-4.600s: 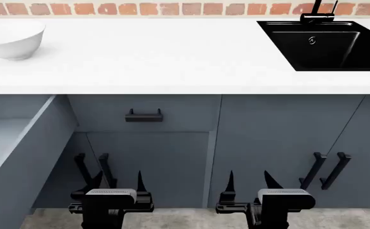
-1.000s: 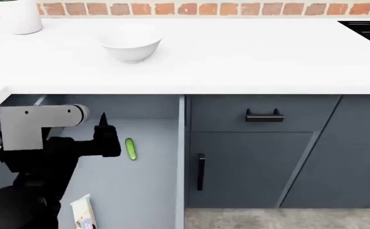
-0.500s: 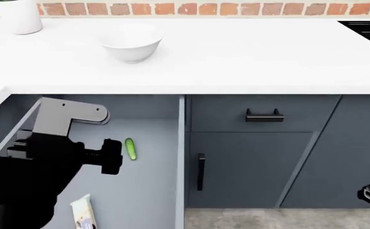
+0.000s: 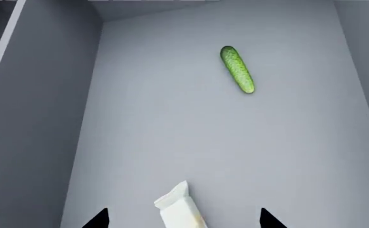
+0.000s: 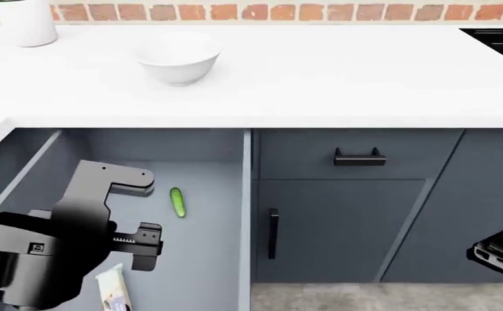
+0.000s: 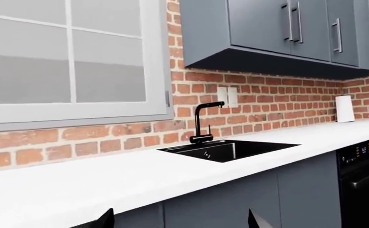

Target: Place the bar in the bowl and close the drawer.

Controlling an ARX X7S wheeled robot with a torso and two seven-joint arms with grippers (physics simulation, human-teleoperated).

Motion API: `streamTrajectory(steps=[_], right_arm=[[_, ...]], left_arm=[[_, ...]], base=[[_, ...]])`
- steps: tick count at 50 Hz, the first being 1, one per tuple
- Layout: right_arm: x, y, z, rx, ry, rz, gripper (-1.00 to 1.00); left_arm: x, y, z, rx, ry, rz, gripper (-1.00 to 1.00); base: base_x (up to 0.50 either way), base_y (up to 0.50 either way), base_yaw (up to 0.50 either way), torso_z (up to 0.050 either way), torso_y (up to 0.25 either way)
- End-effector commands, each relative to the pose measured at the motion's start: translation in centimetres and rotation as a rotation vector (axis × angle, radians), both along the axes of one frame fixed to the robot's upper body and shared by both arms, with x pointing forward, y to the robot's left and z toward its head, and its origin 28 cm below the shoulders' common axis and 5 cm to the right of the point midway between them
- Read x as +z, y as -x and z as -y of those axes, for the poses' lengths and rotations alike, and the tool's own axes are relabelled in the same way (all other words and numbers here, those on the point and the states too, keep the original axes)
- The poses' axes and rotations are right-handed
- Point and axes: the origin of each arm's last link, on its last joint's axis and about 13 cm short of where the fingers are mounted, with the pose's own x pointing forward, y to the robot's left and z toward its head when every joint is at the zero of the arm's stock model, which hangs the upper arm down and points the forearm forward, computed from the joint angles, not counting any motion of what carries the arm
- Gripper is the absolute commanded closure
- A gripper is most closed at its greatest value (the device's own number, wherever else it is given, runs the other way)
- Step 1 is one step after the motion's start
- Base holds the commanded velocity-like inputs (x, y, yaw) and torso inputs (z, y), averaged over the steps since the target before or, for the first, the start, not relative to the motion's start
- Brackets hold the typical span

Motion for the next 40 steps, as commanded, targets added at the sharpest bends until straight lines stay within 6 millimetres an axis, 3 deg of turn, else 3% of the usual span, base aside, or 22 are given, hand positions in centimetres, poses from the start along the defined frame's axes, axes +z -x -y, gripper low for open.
streamTrajectory(steps=[1,30,40], right_arm=[[-0.5,-0.9,-0.1,0.021,-0.007,-0.016,-1.0],[0.5,-1.3,-0.5,0.042,0.013,-0.009,-1.0],[0.5,-1.3,-0.5,0.04,0.017,-0.009,-1.0]], left_arm=[[-1.1,-0.2,-0.1,0.039,-0.024,-0.09,-1.0],[-1.4,0.1,-0.9,0.058,0.009,-0.062,-1.0],[-1.6,0.1,-0.8,0.057,0.007,-0.063,-1.0]], base=[[0.16,0.0,0.0,0.0,0.0],[0.21,0.0,0.0,0.0,0.0],[0.01,0.0,0.0,0.0,0.0]])
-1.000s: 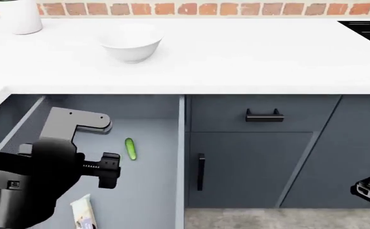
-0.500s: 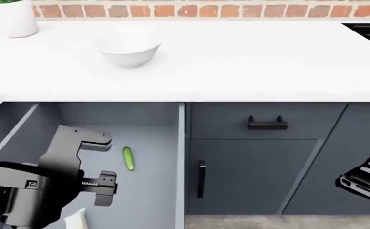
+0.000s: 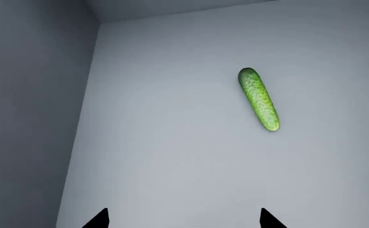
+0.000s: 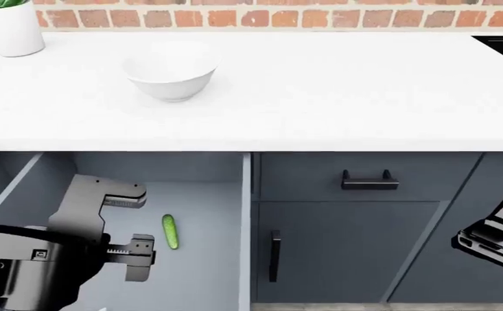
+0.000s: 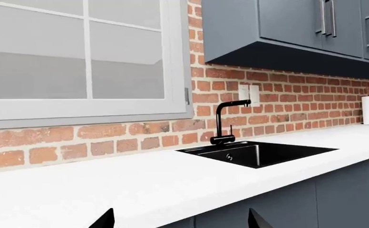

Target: Place the bar in the bowl and close the drawer.

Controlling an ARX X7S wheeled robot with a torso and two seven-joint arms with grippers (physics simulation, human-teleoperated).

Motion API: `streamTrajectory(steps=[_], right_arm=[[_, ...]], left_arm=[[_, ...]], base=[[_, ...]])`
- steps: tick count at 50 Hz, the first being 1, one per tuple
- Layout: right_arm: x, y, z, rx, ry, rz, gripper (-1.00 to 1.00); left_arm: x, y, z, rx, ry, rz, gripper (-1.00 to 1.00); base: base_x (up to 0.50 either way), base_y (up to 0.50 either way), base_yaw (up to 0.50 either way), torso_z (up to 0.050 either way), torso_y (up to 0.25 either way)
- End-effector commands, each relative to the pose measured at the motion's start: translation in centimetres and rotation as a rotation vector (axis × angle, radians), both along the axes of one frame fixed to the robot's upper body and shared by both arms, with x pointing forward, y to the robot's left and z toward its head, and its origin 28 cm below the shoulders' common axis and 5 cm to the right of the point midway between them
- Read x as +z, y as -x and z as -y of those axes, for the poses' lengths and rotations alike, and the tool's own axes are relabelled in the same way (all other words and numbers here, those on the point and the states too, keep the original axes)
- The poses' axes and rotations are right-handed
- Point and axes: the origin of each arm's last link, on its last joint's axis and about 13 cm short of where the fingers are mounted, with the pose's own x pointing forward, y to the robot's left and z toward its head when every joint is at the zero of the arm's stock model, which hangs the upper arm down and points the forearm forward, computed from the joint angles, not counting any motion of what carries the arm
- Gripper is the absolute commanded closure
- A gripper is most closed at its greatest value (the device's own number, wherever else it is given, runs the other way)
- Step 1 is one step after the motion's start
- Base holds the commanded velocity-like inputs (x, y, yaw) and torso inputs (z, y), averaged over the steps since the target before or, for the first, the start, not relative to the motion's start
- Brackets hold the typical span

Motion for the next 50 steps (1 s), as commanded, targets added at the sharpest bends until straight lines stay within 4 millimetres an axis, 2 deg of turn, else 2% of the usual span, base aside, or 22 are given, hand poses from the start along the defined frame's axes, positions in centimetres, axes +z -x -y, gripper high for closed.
streamTrajectory(steps=[1,7,16,21,27,33,40,50], right_arm=[[0.1,0.1,0.0,-0.001,0.004,0.002,-1.0],[0.2,0.0,-0.1,0.001,0.007,0.001,-1.0],[-0.4,-0.1,0.1,0.013,-0.013,-0.004,-1.0],[-0.8,-1.0,0.3,0.023,-0.024,-0.007,-1.0],[-0.9,-1.1,0.5,0.03,-0.033,-0.006,-1.0],[-0.9,-1.2,0.7,0.031,-0.031,-0.013,-1.0],[-1.0,-1.3,0.7,0.037,-0.032,-0.021,-1.0],[-1.7,-1.5,0.6,0.049,-0.043,-0.031,-1.0]], left_arm=[[-0.2,0.1,-0.1,0.002,0.001,0.0,-1.0],[-0.3,0.2,-0.2,0.007,0.003,-0.014,-1.0],[1.0,2.1,-0.4,0.096,0.074,-0.096,-1.0],[0.3,2.7,-0.1,0.156,0.179,-0.153,-1.0],[-0.3,3.2,0.1,0.227,0.285,-0.187,-1.0],[-0.8,3.2,-0.2,0.278,0.249,-0.193,-1.0],[-1.8,4.1,-0.2,0.309,0.231,-0.245,-1.0],[-1.8,4.7,0.0,0.326,0.212,-0.257,-1.0]], base=[[0.0,0.0,0.0,0.0,0.0],[0.0,0.0,0.0,0.0,0.0],[0.0,0.0,0.0,0.0,0.0],[0.0,0.0,0.0,0.0,0.0],[0.0,0.0,0.0,0.0,0.0],[0.0,0.0,0.0,0.0,0.0],[0.0,0.0,0.0,0.0,0.0],[0.0,0.0,0.0,0.0,0.0]])
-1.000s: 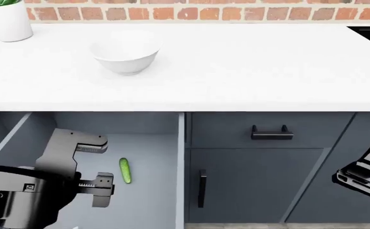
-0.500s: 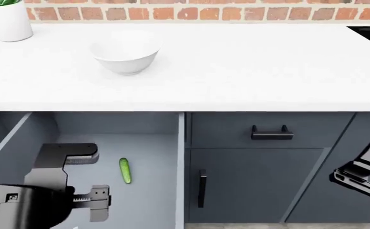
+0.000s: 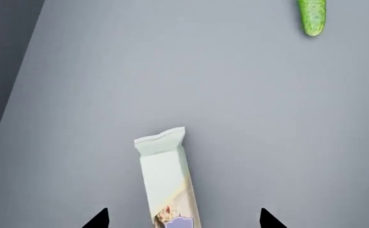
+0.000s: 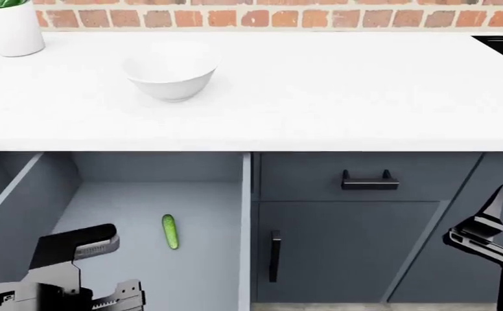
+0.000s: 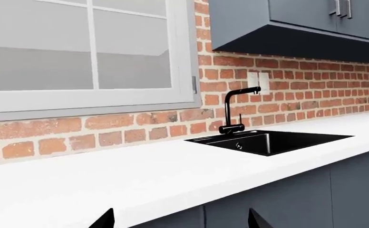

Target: Place the bar in the bowl and close the drawer.

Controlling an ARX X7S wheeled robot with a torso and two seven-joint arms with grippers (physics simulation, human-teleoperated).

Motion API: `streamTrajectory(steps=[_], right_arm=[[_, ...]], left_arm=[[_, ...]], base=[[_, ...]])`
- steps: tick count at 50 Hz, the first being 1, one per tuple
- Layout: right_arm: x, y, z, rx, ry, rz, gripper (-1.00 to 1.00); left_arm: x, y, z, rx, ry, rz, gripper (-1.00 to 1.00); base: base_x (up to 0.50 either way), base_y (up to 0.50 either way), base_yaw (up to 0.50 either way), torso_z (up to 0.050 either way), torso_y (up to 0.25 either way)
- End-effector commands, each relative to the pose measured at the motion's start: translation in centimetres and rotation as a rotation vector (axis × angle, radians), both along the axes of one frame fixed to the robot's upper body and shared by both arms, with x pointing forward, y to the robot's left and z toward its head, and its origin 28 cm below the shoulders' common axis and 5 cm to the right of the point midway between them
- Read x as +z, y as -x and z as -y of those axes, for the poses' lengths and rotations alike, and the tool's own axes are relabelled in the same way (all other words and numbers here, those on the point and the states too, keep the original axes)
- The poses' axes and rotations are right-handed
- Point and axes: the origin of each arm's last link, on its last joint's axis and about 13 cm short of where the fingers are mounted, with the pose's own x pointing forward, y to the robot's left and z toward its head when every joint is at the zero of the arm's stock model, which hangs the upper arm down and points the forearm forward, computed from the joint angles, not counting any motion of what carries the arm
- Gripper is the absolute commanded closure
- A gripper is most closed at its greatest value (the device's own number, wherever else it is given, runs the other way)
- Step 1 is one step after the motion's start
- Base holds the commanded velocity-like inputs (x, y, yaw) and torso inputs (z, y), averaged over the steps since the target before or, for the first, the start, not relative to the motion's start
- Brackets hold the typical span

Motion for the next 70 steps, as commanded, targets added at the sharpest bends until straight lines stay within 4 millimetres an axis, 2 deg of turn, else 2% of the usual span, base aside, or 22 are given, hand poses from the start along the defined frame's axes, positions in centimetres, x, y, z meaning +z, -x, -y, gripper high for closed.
streamTrajectory(steps=[1,13,18,28,45,70], right_arm=[[-0.7,-0.2,-0.1,0.013,-0.012,-0.011,-1.0],[-1.3,-0.8,0.0,0.02,-0.019,-0.022,-1.0],[-1.5,-1.2,0.0,0.023,-0.022,-0.031,-1.0],[-0.9,-1.5,0.0,-0.003,0.0,-0.027,-1.0],[-0.4,-1.1,-0.4,0.016,0.018,-0.032,-1.0],[-0.4,-2.1,-0.7,0.033,0.024,-0.051,-1.0]], left_arm=[[-0.2,0.8,0.1,0.035,-0.015,-0.036,-1.0],[-0.6,0.2,0.1,0.03,-0.008,-0.056,-1.0],[-1.7,0.0,0.2,0.009,0.013,-0.09,-1.0],[-2.0,-0.4,0.0,0.019,0.037,-0.081,-1.0],[-3.9,-1.4,-0.7,0.053,0.076,-0.112,-1.0],[-5.8,-0.7,-1.3,0.071,0.102,-0.163,-1.0]], base=[[0.0,0.0,0.0,0.0,0.0],[0.0,0.0,0.0,0.0,0.0],[0.0,0.0,0.0,0.0,0.0],[0.0,0.0,0.0,0.0,0.0],[0.0,0.0,0.0,0.0,0.0],[0.0,0.0,0.0,0.0,0.0]])
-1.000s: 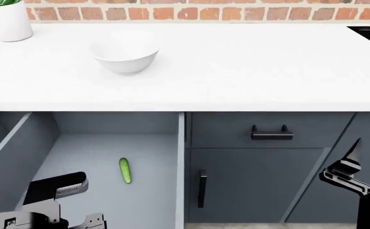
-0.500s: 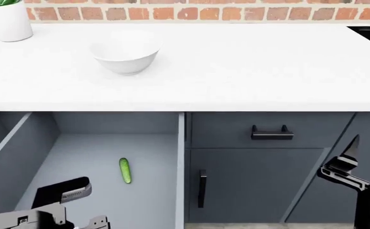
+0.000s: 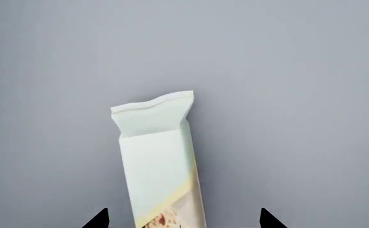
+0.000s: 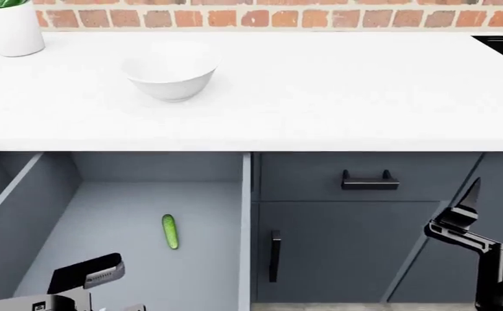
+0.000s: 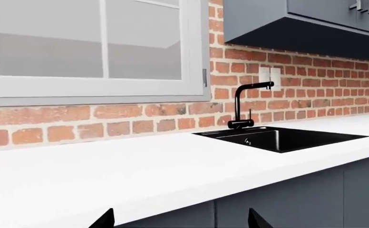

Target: Place the bar in the bowl and close the drawer.

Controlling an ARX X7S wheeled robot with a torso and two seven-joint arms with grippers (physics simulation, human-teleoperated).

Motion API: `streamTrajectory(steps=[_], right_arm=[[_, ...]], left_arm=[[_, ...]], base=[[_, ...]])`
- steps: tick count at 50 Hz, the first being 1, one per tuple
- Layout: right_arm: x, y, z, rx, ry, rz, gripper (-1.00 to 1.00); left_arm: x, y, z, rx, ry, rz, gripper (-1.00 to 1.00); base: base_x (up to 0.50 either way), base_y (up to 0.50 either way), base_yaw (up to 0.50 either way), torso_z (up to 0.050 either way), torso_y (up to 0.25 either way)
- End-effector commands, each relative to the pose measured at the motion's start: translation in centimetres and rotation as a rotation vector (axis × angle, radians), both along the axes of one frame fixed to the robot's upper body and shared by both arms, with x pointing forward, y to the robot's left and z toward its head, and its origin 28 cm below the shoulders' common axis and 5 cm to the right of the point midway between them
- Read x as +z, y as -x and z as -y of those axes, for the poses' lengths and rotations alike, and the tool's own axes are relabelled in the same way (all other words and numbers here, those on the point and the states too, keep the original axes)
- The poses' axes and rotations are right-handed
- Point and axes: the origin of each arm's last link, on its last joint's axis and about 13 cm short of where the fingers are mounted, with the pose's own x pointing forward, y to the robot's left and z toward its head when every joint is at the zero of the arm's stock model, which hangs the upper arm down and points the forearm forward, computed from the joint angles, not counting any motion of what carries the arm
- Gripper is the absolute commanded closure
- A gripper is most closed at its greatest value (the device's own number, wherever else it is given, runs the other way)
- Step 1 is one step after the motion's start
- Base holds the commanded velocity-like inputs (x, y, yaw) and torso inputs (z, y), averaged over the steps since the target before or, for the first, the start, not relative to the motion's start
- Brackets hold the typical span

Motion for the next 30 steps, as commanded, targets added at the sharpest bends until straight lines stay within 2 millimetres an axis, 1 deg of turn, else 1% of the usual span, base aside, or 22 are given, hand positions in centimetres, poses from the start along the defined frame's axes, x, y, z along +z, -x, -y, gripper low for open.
streamTrajectory(steps=[1,19,23,30], right_arm=[[-0.1,-0.4,-0.2,0.009,0.002,-0.009,-1.0],[0.0,-0.7,-0.3,0.013,0.01,-0.019,-1.0],[0.1,-0.5,-0.3,0.013,0.014,-0.021,-1.0],[0.2,-0.5,-0.4,0.017,0.017,-0.023,-1.0]], left_arm=[[-0.7,0.1,-0.3,0.015,0.013,-0.012,-1.0],[-1.6,-0.2,-0.4,0.012,0.03,-0.023,-1.0],[-2.3,-0.2,-0.5,0.014,0.042,-0.037,-1.0],[-2.6,-0.2,-0.4,0.01,0.049,-0.043,-1.0]], base=[[0.0,0.0,0.0,0.0,0.0],[0.0,0.0,0.0,0.0,0.0],[0.0,0.0,0.0,0.0,0.0],[0.0,0.0,0.0,0.0,0.0]])
